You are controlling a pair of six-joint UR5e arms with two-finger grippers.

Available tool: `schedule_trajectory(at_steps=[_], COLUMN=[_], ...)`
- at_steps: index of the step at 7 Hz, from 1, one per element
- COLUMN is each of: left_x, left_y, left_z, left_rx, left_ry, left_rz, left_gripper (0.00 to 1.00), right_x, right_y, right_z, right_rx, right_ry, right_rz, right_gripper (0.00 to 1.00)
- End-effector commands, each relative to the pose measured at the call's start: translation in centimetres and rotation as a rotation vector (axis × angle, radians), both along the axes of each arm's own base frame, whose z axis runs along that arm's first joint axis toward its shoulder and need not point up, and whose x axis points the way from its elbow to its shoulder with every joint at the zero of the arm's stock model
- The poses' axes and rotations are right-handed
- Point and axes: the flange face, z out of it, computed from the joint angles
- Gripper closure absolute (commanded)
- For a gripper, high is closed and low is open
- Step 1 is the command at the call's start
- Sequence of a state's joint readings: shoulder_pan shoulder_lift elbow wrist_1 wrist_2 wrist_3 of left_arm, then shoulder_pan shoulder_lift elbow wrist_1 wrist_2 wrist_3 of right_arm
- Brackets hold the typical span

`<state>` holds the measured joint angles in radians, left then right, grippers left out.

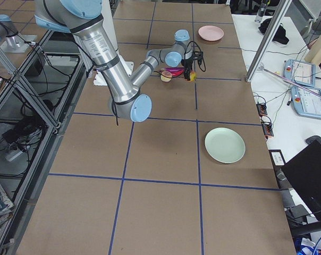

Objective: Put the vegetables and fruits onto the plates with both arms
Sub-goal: 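Carry the pomegranate to the green plate while the left arm reaches out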

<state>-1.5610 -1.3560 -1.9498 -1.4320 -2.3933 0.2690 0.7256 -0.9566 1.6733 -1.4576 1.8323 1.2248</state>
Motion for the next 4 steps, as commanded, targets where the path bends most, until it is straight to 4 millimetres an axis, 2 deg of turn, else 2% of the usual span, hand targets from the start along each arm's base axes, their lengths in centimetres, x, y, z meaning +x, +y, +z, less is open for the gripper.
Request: schedule_trajectory(at_steps=[1, 3, 4], left_x=[2.2, 5.8, 10.0], left_y=[-0.3, -1.9, -3.6], left_z=[-0.7, -3.1, -5.5], left_rx=[-0.030, -0.023, -0.033], left_ry=[0.071, 0.082, 0.095], left_rz=[0.013, 0.003, 0.005], left_gripper=[0.00, 0.00, 0.00], right_x=[9.0, 17.1, 19.9], right_y=[-7.0, -13.8, -15.8], right_z=[6.9, 14.2, 17.7], right_rx=[0.091, 0.120, 0.113], right_ry=[0.171, 0.312, 0.369], right_rz=[-0.099, -0.194, -0.241], right_gripper=[1.00, 1.00, 1.00])
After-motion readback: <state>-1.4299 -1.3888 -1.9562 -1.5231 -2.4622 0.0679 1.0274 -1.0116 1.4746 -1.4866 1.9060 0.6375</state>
